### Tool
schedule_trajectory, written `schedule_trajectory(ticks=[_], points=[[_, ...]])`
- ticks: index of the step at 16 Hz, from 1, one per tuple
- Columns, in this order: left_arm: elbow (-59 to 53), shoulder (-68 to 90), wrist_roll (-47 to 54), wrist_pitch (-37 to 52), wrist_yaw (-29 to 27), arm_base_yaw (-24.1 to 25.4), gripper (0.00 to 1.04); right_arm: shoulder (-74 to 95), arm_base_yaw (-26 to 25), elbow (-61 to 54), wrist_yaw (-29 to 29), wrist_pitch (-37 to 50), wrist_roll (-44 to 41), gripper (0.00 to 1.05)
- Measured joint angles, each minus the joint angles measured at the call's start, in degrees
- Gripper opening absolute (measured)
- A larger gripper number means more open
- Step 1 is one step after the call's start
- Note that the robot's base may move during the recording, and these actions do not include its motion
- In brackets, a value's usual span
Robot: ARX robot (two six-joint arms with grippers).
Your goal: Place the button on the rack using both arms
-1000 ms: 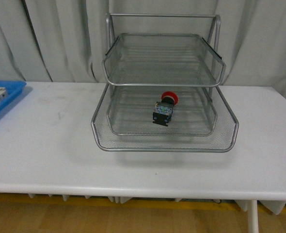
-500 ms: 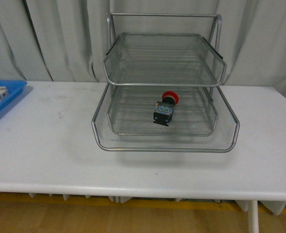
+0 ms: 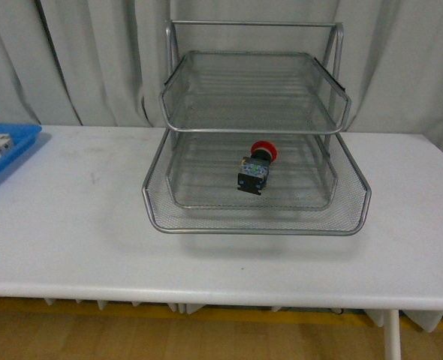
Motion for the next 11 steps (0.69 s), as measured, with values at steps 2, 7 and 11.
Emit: schedule_trajectory(ticks=[2,7,11], points=[[0.0,0.0,0.0,0.0,0.0,0.0,0.98,0.0,0.0,0.0,0.0,0.0,0.0,0.98],[0.0,0.0,0.0,0.0,0.0,0.0,0.98,36.5,0.9,16.6,-12.9,16.8,7.0,0.98],[0.0,0.0,0.0,0.0,0.0,0.0,0.98,78.2,12.0,42.6,-8.6,19.2,13.7,0.98]])
